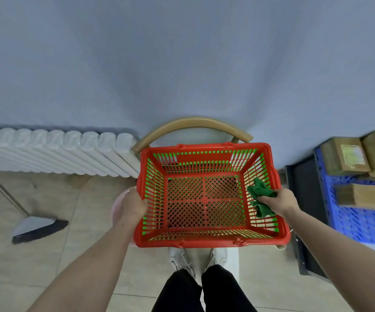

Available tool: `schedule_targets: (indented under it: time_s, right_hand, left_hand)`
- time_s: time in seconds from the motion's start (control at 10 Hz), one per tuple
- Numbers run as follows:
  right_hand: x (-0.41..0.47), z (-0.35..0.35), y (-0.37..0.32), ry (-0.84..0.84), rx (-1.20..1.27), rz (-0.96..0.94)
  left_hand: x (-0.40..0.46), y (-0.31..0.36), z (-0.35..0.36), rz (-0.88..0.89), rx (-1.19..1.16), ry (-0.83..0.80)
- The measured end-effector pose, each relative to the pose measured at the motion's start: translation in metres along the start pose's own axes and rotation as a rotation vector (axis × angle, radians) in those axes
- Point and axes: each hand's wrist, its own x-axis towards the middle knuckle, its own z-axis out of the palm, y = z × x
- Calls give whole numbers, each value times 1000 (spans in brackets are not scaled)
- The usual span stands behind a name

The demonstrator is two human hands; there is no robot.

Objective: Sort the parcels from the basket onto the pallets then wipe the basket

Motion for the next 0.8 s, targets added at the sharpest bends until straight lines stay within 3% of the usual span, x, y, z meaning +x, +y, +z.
schedule_targets:
  time_s: [0.3,0.5,0.8]
  right_hand:
    - [18,-9,22,42,100,15]
    - [-51,-44,-10,-170,641,29]
    - [-92,-71,-11,-478,1181,-31]
  left_hand:
    - [11,-2,-18,-4,-22,54]
    - [9,-6,-30,-7,-79,101]
    - [-12,-37,-39,-71,-147,107]
